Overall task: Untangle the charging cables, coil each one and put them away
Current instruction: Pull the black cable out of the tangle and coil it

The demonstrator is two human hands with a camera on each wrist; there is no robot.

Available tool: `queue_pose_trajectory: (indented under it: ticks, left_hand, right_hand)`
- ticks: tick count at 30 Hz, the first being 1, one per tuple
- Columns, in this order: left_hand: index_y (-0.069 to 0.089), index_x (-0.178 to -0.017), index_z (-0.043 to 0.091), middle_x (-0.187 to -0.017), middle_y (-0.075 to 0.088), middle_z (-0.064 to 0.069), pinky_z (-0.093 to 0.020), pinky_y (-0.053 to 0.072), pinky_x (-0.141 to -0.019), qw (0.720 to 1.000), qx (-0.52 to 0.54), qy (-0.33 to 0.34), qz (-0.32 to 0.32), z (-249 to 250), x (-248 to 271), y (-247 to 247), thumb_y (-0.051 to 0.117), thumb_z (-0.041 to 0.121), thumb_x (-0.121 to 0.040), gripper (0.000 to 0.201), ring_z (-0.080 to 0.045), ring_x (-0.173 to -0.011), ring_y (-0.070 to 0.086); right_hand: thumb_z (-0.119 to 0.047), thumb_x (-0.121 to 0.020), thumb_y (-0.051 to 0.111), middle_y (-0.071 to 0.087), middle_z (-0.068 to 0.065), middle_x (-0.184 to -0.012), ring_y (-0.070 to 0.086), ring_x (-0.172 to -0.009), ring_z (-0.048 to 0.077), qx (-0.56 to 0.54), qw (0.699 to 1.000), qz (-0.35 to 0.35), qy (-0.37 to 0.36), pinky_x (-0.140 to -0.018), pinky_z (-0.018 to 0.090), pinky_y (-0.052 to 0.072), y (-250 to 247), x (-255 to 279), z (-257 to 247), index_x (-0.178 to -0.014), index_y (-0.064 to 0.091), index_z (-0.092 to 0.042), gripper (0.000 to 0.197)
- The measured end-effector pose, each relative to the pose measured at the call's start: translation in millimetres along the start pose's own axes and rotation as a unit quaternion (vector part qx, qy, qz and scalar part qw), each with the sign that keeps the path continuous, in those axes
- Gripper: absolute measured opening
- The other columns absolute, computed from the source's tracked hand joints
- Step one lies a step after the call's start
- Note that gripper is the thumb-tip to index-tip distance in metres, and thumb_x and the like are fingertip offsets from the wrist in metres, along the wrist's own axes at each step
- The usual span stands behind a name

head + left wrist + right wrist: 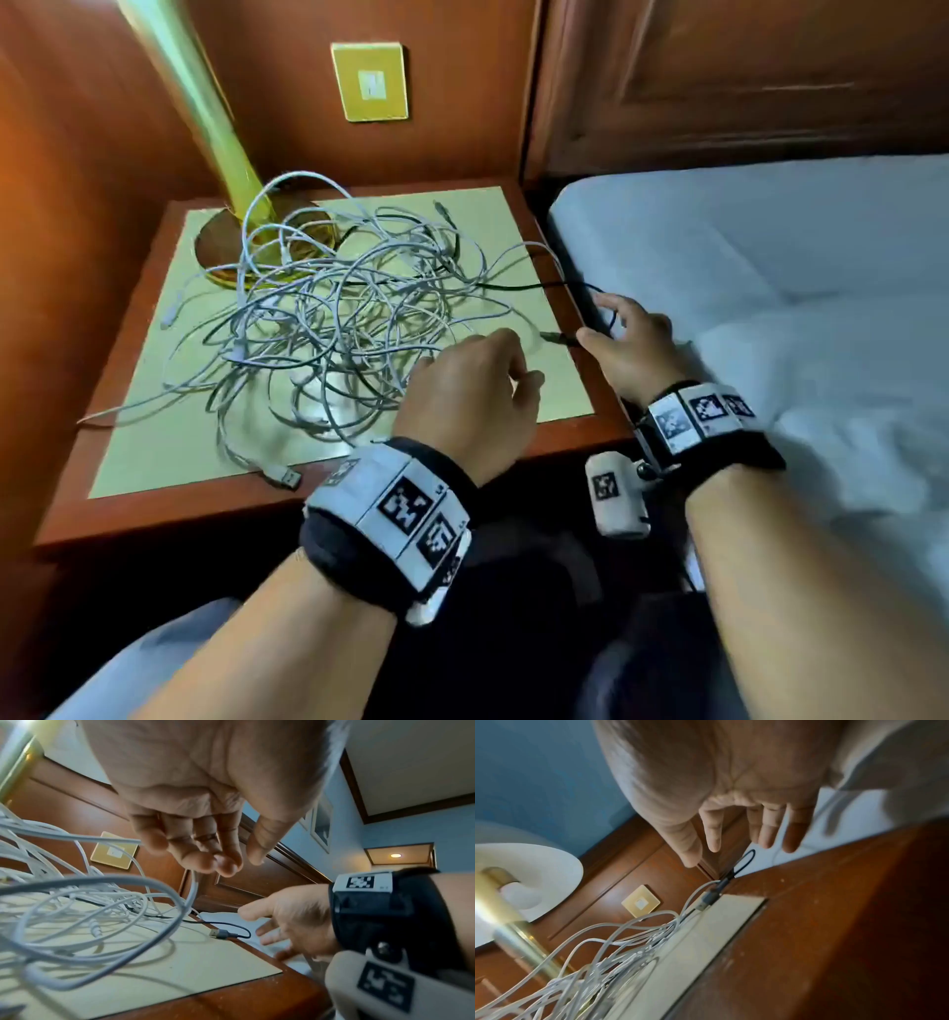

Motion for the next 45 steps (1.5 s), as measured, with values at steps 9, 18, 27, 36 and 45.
queue_pose_trajectory:
  ticks: [9, 18, 27, 36, 45]
  left_hand:
    - [0.06, -0.098, 0.025, -0.084, 0.064, 0.006, -0.032, 0.052, -0.065, 0.998, 0.032, -0.055, -0.006, -19, -36, -1, 0.058, 0.044, -0.094, 0.019, -0.017, -0.076, 0.06]
    - [0.048, -0.127, 0.035, -0.104, 0.057, 0.016, -0.02, 0.042, -0.061, 0.984, 0.168, -0.05, 0.027, -32, -17, -28, 0.075, 0.032, -0.087, 0.049, -0.007, -0.072, 0.059]
    - [0.061, -0.081, 0.049, -0.077, 0.061, 0.006, -0.025, 0.048, -0.055, 0.972, 0.234, 0.038, 0.003, -50, 16, -41, 0.066, 0.013, -0.094, 0.039, -0.008, -0.05, 0.056]
    - [0.069, -0.099, 0.028, -0.08, 0.069, 0.008, -0.021, 0.045, -0.054, 0.95, 0.269, 0.027, 0.159, -70, 28, -53, 0.056, 0.007, -0.099, 0.024, -0.008, -0.056, 0.059]
    - [0.068, -0.108, 0.018, -0.078, 0.065, 0.01, -0.018, 0.044, -0.062, 0.937, 0.28, 0.179, 0.109, -30, 30, -50, 0.052, 0.015, -0.098, 0.019, -0.009, -0.068, 0.059]
  right_hand:
    - [-0.023, -0.102, 0.051, 0.068, 0.0, -0.126, 0.061, -0.116, 0.018, -0.004, 0.998, 0.06, -0.031, -0.093, 0.02, 0.04, 9, -32, 2, -0.123, 0.07, -0.018, 0.029]
    - [0.002, -0.085, 0.043, 0.071, -0.003, -0.073, 0.057, -0.058, 0.015, -0.134, 0.953, 0.038, -0.269, -0.053, 0.037, 0.049, -16, 52, -65, -0.074, 0.067, -0.025, 0.038]
    - [-0.01, -0.078, 0.056, 0.058, -0.001, -0.07, 0.051, -0.059, 0.029, -0.331, 0.848, -0.121, -0.395, -0.055, 0.038, 0.043, -16, 160, -119, -0.088, 0.061, -0.011, 0.011]
    - [-0.025, -0.084, 0.073, 0.051, -0.003, -0.069, 0.047, -0.059, 0.007, -0.018, 0.975, -0.033, -0.219, -0.065, 0.026, 0.044, -5, 110, -90, -0.108, 0.051, -0.031, 0.033]
    - [-0.029, -0.091, 0.059, 0.071, -0.008, -0.098, 0.065, -0.095, 0.003, -0.127, 0.956, -0.099, -0.245, -0.095, 0.039, 0.053, 46, 72, -93, -0.109, 0.068, -0.029, 0.021]
Point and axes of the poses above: each hand's wrist, its own x-axis away from the middle knuckle, its own y-axis out of the palm, z = x × y, the point moved 2 cm from there along -x, towards the middle knuckle
